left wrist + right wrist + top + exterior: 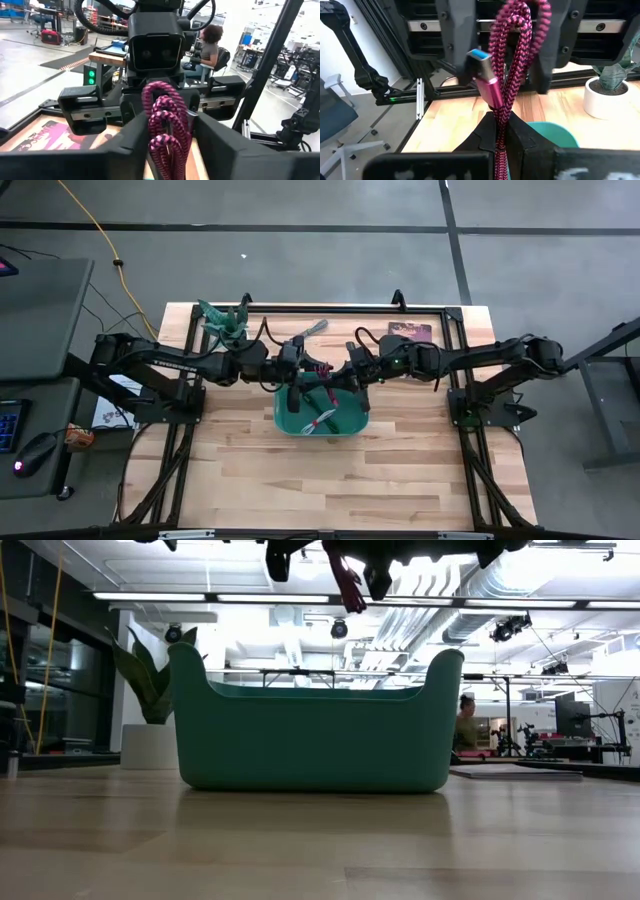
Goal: Pick and place USB-C Cables
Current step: Put the pink charger cable into the green bin
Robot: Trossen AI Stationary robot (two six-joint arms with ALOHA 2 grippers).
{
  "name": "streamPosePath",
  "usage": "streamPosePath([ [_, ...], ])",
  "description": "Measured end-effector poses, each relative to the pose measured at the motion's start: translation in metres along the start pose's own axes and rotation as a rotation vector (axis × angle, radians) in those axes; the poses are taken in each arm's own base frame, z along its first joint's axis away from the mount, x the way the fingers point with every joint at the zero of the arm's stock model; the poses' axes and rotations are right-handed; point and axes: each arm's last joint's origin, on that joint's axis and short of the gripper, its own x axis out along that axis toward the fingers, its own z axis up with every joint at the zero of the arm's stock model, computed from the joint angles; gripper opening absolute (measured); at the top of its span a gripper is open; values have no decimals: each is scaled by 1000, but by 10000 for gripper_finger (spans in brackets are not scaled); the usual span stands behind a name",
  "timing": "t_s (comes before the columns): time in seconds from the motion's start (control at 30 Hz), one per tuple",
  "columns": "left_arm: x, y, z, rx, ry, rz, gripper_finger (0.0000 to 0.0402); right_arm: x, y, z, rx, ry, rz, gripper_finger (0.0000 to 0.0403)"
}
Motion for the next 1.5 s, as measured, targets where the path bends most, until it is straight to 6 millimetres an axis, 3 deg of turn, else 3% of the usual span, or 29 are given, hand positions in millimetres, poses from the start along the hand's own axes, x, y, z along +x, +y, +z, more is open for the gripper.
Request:
streamPosePath([
  [0.13, 0, 0, 0, 0, 0, -1, 35, 0, 0, 0, 0, 2, -1, 8],
  [0.2, 0, 0, 0, 0, 1, -6, 13, 0, 0, 0, 1, 2, -1, 19],
  [0.7, 0, 0, -1, 0, 10, -7, 2, 0, 0, 0, 134, -2, -3, 94],
  [1.0, -10, 9, 8, -8, 12, 31, 1, -13, 2, 7, 180, 0, -19, 205],
  [1.2, -32, 13, 22, 32, 57, 35, 0, -44, -6, 10, 225, 105, -108, 258],
  [1.37, -65, 12, 38, 50, 93, 30, 0, -79, -6, 13, 235, 185, -182, 265],
  [1.5, -98, 10, 39, 34, 60, 32, 0, -109, 3, 13, 217, 174, -243, 265],
])
